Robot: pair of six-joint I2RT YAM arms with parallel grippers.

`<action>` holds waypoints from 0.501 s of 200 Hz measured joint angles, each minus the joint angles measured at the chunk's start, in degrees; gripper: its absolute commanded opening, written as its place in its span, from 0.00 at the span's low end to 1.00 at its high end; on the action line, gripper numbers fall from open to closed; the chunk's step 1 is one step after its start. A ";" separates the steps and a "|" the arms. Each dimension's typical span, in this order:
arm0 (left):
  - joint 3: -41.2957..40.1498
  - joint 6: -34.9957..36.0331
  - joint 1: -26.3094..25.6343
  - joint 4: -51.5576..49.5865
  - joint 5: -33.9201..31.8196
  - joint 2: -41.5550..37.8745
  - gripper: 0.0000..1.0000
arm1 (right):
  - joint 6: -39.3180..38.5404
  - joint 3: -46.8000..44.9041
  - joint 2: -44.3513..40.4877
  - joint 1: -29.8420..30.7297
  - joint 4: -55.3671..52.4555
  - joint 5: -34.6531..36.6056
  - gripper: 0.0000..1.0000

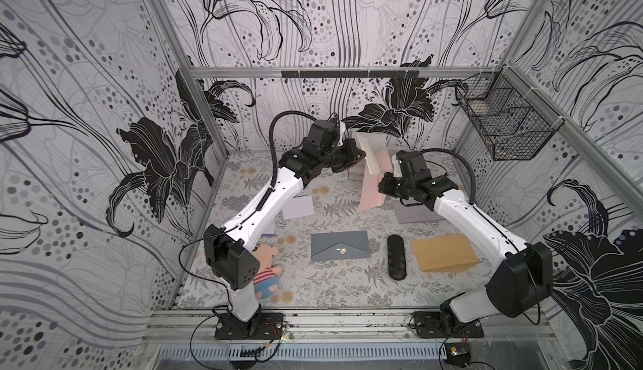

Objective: Take the letter paper out of the envelope
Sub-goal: Take out the letter paper from the envelope.

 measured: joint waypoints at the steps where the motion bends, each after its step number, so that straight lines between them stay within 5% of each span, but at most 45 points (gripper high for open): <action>1: -0.20 -0.13 0.09 0.26 0.04 -0.11 0.00 | 0.28 -0.09 -0.09 -0.11 0.00 0.24 0.00; 49: -10.08 -5.92 5.81 12.63 3.02 -3.89 0.00 | 16.72 -6.78 -5.11 -7.28 6.58 8.66 0.00; 100: -21.09 -8.83 6.40 20.13 4.42 -5.75 0.00 | 30.10 -6.34 6.91 -16.00 20.90 11.04 0.00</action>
